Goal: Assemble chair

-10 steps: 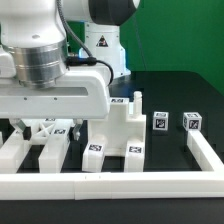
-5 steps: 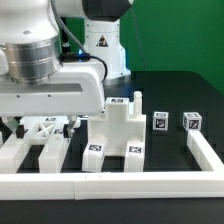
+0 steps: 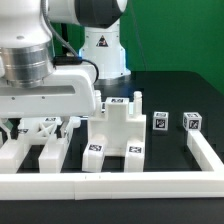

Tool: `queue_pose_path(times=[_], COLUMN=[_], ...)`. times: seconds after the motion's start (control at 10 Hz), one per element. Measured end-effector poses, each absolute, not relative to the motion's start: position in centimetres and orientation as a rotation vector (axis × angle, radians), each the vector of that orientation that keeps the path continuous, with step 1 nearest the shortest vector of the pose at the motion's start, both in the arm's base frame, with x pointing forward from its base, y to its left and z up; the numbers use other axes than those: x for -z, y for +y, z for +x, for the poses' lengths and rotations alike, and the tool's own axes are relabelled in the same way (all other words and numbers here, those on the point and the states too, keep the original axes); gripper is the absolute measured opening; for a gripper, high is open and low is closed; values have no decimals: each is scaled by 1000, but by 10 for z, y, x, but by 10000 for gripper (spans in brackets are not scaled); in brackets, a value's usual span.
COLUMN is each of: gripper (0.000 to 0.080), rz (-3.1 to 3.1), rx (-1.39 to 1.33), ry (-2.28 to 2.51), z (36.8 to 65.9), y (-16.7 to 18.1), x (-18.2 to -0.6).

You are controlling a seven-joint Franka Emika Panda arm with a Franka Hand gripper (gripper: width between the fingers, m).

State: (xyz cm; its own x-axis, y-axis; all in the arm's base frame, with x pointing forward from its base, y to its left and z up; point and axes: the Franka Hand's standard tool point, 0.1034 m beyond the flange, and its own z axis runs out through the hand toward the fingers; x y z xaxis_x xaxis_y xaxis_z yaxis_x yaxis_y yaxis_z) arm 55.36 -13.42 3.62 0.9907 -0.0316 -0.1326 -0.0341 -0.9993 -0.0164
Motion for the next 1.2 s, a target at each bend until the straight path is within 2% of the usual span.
queue_pose_path(times=[0.3,1.2], gripper=[649,649], rz=[-3126,-3139], rx=[-184,-129], ry=[58,46], z=[553,561], y=[-128,-113], x=[-29,-30])
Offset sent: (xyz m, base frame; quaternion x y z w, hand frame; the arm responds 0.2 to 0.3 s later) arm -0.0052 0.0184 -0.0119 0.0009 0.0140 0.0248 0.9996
